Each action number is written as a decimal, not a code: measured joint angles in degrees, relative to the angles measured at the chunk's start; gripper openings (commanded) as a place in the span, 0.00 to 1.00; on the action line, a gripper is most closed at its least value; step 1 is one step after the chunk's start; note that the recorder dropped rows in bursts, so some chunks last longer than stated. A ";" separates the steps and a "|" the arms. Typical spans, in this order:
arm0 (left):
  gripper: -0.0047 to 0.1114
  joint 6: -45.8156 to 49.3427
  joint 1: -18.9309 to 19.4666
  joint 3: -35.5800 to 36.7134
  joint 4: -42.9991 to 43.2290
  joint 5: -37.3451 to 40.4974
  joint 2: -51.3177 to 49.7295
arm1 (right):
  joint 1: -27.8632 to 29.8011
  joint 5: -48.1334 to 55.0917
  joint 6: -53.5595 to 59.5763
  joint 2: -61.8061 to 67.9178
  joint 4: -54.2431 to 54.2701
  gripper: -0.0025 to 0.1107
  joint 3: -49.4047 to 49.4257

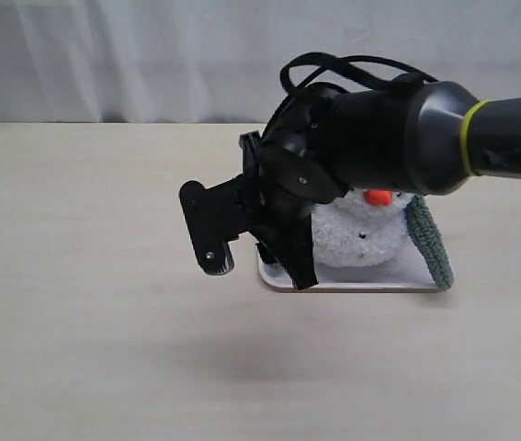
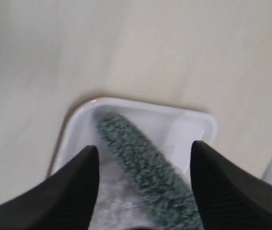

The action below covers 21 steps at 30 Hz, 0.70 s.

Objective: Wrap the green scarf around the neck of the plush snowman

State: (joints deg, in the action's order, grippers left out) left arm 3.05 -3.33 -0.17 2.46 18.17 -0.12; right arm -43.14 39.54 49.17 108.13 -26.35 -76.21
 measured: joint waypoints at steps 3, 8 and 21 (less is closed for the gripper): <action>0.04 0.00 0.00 0.00 0.00 0.00 0.00 | -0.57 -1.55 0.00 1.57 -4.85 0.50 0.00; 0.04 0.00 0.00 0.00 0.00 0.00 0.00 | -0.57 -0.58 -0.11 5.17 -8.52 0.50 0.00; 0.04 0.00 0.00 0.00 0.00 0.00 0.00 | -0.57 0.68 -3.62 9.44 -17.33 0.50 0.00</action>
State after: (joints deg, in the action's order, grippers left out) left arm 3.05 -3.33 -0.17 2.46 18.17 -0.12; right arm -43.70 40.22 45.55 117.58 -43.68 -76.21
